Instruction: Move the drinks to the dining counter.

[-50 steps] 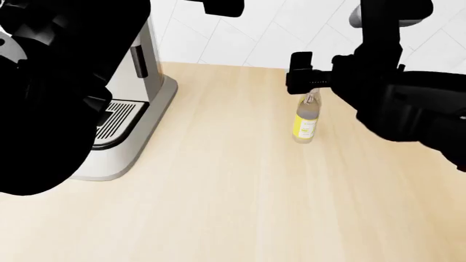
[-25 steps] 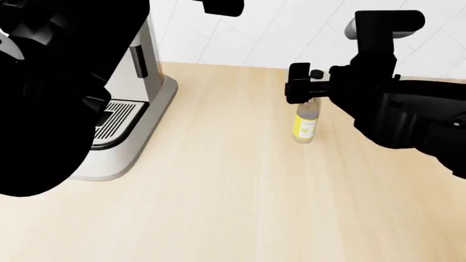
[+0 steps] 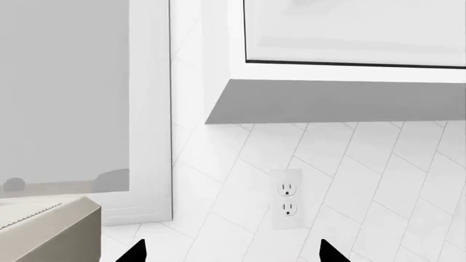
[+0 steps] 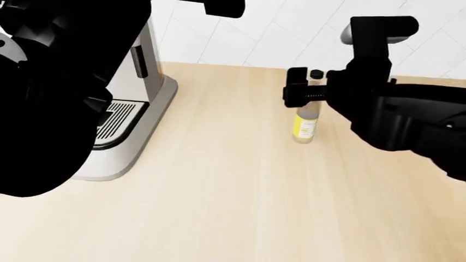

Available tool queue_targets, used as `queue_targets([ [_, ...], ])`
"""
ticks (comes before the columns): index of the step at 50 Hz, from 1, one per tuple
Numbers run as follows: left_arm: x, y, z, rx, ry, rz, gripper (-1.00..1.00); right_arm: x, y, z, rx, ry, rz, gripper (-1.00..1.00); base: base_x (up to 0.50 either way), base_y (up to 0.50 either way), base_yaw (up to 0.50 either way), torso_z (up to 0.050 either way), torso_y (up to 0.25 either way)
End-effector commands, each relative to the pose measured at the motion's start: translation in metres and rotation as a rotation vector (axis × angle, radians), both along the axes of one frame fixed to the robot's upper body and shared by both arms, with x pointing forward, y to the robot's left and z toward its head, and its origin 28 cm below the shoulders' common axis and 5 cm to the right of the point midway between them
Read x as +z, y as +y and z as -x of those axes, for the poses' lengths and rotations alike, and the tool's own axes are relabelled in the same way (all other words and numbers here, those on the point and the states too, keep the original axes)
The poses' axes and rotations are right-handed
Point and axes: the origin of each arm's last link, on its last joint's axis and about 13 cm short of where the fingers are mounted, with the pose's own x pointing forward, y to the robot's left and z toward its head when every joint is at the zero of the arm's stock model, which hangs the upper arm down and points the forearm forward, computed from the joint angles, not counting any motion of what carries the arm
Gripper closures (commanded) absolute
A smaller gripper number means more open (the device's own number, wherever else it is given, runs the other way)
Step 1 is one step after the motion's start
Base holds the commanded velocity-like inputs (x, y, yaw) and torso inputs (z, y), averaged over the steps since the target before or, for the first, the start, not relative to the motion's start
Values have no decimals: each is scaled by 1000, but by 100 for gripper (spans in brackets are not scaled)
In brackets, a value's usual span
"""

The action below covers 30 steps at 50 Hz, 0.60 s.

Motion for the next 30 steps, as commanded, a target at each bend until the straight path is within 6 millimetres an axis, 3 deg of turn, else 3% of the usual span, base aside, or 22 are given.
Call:
queue_targets([
  [1,0,0,0,-1,-2,1,-100,-4,3,-2,12,10,11,-100,0,0,0,0,0],
  [30,0,0,1,-2,-1,1,-100,-24,-1,-8,2,73,27,-100,0,0,0,0,0],
])
